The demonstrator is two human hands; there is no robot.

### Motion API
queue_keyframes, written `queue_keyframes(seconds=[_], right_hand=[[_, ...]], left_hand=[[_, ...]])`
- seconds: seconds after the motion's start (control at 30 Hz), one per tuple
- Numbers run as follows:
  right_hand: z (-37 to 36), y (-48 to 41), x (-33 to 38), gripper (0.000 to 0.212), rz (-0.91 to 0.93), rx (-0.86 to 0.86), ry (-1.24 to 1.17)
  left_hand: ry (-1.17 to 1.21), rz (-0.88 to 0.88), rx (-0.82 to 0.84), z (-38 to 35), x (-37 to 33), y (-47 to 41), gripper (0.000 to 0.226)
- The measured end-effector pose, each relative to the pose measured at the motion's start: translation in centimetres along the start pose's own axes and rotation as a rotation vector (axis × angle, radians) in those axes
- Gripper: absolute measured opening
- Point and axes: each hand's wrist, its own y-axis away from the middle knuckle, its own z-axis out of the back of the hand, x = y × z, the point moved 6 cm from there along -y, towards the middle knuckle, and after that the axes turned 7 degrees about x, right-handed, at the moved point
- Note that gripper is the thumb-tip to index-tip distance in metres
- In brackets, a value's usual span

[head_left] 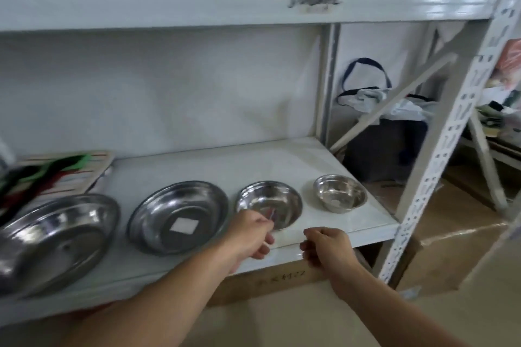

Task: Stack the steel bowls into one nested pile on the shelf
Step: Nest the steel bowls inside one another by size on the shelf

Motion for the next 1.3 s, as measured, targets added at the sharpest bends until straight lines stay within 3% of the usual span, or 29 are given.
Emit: queue_keyframes(seconds=[0.2,0.23,0.37,0.53,0.67,0.83,1.03,1.13,1.3], right_hand=[[-7.1,1.6,1.2,0.021,0.034,0.115,0.036],[-8.3,1.7,1.6,0.02,0.039,0.129,0.039],[-13.1,1.9,2.6,0.012,0.012,0.215,0.094],[-17.0,0.2,1.3,0.017,-0.049,0.24,0.134],[-18.3,-1.1,0.5,0.022,-0.029,0.223,0.116],[-19.0,-1.9,0.2,0.02,0.0,0.194,0.11],[-19.8,-1.6,5.0,0.025,0.164,0.131,0.109],[-21.9,-0.6,8.9,0.029,0.295,0.133,0.143],[-28.0,1.5,12.0,0.026,0.395,0.209,0.195]], left_hand=[[0.151,0.043,-0.289,11.4,6.2,3.6,0.017],[0.083,0.009,-0.344,13.2,6.0,3.9,0.019],[-0.577,0.01,-0.549,21.6,5.5,3.0,0.02],[-1.089,0.14,-0.465,25.5,6.4,-1.6,0.012],[-1.217,0.153,-0.385,25.9,7.0,-4.7,0.013],[-1.161,0.187,-0.346,26.2,7.9,-7.0,0.021],[-0.922,0.085,-0.501,30.3,4.9,-5.9,0.027],[-0.686,0.023,-0.554,34.7,3.1,-2.2,0.023],[-0.528,0.068,-0.621,41.1,4.5,5.9,0.019]])
